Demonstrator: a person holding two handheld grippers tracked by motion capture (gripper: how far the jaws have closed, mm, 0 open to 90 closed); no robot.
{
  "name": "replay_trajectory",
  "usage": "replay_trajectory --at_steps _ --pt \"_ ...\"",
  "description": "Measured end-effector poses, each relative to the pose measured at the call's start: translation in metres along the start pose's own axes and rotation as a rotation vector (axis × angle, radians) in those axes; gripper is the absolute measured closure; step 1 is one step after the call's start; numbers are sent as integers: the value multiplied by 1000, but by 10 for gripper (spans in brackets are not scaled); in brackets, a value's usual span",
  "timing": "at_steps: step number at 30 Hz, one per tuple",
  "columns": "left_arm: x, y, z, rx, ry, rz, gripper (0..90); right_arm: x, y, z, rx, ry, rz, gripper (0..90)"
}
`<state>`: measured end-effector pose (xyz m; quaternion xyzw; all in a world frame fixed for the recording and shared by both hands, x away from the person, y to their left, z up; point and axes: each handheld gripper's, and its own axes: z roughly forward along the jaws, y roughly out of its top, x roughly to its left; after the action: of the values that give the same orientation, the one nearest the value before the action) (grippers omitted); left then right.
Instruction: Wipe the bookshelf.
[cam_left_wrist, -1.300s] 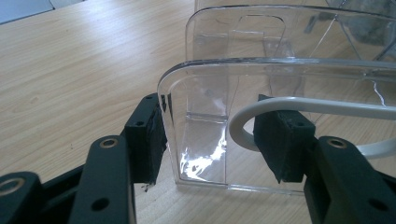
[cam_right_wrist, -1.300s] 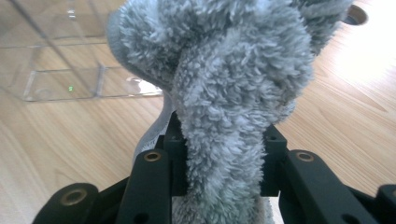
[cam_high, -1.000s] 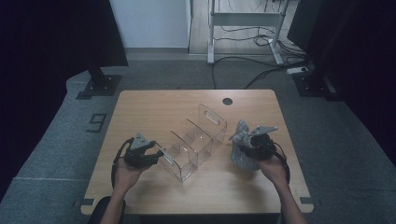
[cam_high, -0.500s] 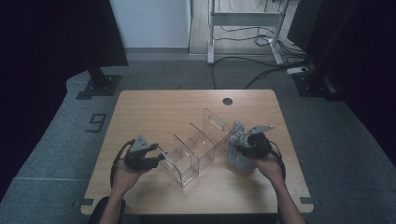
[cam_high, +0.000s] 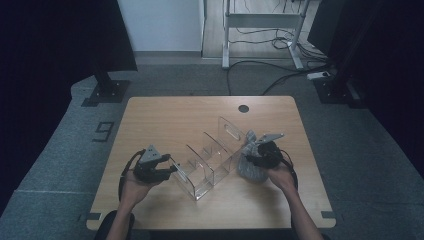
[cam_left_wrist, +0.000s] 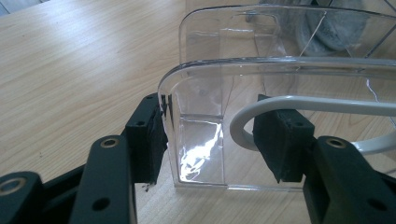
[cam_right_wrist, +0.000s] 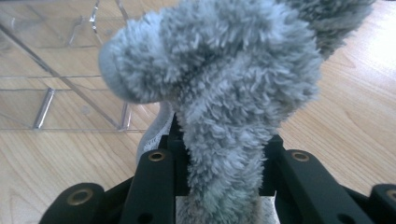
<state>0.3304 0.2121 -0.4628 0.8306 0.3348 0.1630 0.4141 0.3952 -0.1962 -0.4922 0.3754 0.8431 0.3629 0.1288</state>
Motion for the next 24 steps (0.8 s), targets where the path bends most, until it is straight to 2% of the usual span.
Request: replay_trajectory --at_steps 10,15,24 --pt "-1 0 0 -1 3 -3 451 1 -4 17 43 -24 12 674" --pt "-1 0 0 -4 6 -5 450 5 -6 27 100 -57 -3 678" --pt "-2 -2 0 -18 19 -11 449 5 -7 23 105 -70 0 673"
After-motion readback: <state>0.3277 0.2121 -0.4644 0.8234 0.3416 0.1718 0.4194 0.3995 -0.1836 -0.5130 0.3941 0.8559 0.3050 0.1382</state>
